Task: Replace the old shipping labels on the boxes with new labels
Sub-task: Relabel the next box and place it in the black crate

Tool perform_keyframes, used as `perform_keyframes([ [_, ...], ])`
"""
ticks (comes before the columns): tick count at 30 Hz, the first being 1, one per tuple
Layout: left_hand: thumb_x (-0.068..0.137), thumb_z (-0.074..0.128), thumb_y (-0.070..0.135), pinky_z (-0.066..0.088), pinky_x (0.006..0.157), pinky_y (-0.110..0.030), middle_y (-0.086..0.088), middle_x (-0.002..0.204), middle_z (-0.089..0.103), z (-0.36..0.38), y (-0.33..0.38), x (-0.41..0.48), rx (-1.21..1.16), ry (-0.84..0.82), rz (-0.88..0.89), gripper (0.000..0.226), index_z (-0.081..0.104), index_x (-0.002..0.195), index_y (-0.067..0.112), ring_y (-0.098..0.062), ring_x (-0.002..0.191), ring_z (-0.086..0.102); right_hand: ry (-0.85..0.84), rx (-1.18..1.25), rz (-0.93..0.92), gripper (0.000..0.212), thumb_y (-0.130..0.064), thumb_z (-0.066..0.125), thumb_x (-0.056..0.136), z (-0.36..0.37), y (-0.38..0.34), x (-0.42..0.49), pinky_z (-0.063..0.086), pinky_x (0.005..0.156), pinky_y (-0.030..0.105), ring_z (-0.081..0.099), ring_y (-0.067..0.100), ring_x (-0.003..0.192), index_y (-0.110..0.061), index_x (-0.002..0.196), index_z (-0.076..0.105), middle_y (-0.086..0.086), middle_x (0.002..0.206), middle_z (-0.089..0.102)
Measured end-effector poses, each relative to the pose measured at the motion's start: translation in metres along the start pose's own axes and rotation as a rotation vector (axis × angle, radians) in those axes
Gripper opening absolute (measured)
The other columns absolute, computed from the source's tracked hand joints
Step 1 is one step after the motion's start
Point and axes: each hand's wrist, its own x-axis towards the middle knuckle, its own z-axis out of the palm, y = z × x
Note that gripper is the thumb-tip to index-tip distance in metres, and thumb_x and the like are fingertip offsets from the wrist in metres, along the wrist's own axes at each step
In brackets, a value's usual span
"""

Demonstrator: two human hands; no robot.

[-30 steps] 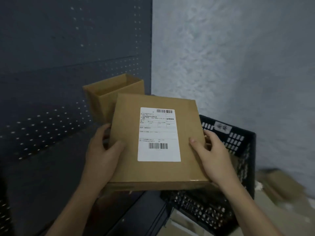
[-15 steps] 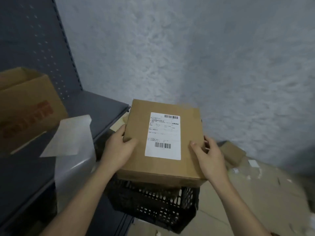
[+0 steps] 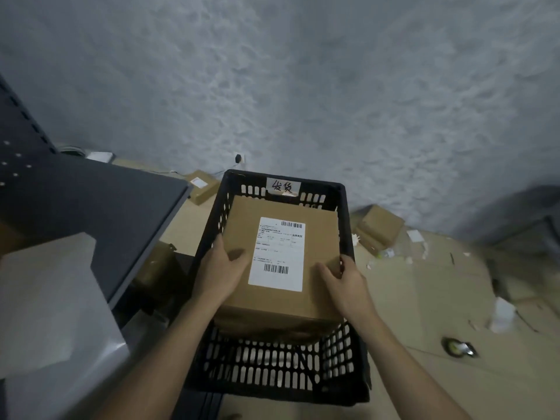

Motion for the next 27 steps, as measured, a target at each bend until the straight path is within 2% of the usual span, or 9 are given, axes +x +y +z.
perform_keyframes([
  [3,0.090,0.059,0.053,0.048,0.085,-0.038,-0.004,0.138,0.052,0.008,-0.016,0.014,0.067,-0.044,-0.085,0.078,0.025,0.153,0.020,-0.026,0.117,0.056,-0.048,-0.031,0.078,0.062,-0.045,0.058,0.094,0.015,0.002,0.009,0.046,0.097,0.035,0.053,0.024,0.121,-0.013,0.143,0.040,0.005,0.134,0.056],
  [7,0.090,0.067,0.041,0.044,0.075,-0.031,-0.003,0.132,0.056,0.017,-0.031,0.017,0.046,-0.078,-0.084,0.074,0.028,0.149,0.018,-0.015,0.100,0.053,-0.094,-0.049,0.147,0.059,-0.040,0.060,0.094,0.023,0.005,0.014,0.044,0.088,0.029,0.056,0.025,0.118,-0.013,0.143,0.041,0.007,0.132,0.058],
  [10,0.088,0.070,0.041,0.044,0.076,-0.030,-0.002,0.137,0.052,0.020,-0.039,0.019,0.052,-0.066,-0.073,0.085,0.021,0.153,0.017,-0.020,0.111,0.056,-0.079,-0.045,0.162,0.058,-0.038,0.060,0.094,0.027,0.004,0.014,0.042,0.086,0.028,0.056,0.026,0.117,-0.013,0.142,0.041,0.008,0.130,0.059],
  [13,0.086,0.070,0.045,0.050,0.087,-0.038,-0.006,0.144,0.047,0.020,-0.039,0.019,0.082,-0.058,-0.101,0.095,0.013,0.156,0.016,-0.027,0.125,0.052,-0.079,-0.059,0.168,0.054,-0.037,0.059,0.095,0.029,0.003,0.012,0.043,0.085,0.029,0.056,0.027,0.116,-0.012,0.139,0.044,0.008,0.128,0.059],
  [15,0.085,0.070,0.046,0.048,0.098,-0.045,-0.008,0.148,0.042,0.019,-0.037,0.018,0.112,-0.051,-0.108,0.099,0.009,0.157,0.015,-0.029,0.130,0.048,-0.073,-0.084,0.151,0.051,-0.037,0.059,0.094,0.028,0.003,0.011,0.045,0.087,0.030,0.056,0.026,0.115,-0.013,0.137,0.046,0.007,0.127,0.060],
  [17,0.088,0.067,0.045,0.044,0.103,-0.045,-0.010,0.154,0.034,0.018,-0.032,0.015,0.186,-0.027,-0.087,0.098,0.006,0.158,0.014,-0.031,0.136,0.040,-0.045,-0.105,0.099,0.046,-0.034,0.061,0.093,0.024,0.001,0.008,0.045,0.084,0.029,0.057,0.023,0.111,-0.014,0.134,0.049,0.004,0.122,0.060],
  [20,0.093,0.061,0.041,0.044,0.094,-0.036,-0.008,0.151,0.037,0.015,-0.021,0.008,0.266,0.005,0.025,0.079,0.020,0.155,0.015,-0.027,0.134,0.040,0.023,-0.194,-0.020,0.045,-0.032,0.062,0.093,0.015,-0.010,0.003,0.044,0.082,0.028,0.054,0.017,0.102,-0.016,0.133,0.052,0.001,0.115,0.057],
  [23,0.097,0.054,0.035,0.036,0.074,-0.021,-0.001,0.133,0.052,0.006,-0.005,-0.002,0.312,0.026,0.137,0.045,0.050,0.137,0.013,-0.013,0.112,0.048,0.067,-0.282,-0.144,0.044,-0.031,0.059,0.094,0.007,-0.025,0.000,0.048,0.088,0.031,0.057,0.020,0.108,-0.017,0.136,0.054,0.004,0.124,0.058],
  [27,0.098,0.052,0.035,0.035,0.066,-0.016,0.004,0.125,0.056,-0.013,0.014,-0.027,0.382,0.167,0.296,0.033,0.059,0.124,0.016,-0.009,0.105,0.052,0.024,-0.299,-0.302,0.040,-0.039,0.057,0.095,-0.006,-0.048,-0.012,0.046,0.086,0.024,0.057,0.010,0.109,-0.023,0.132,0.057,-0.004,0.127,0.059],
])
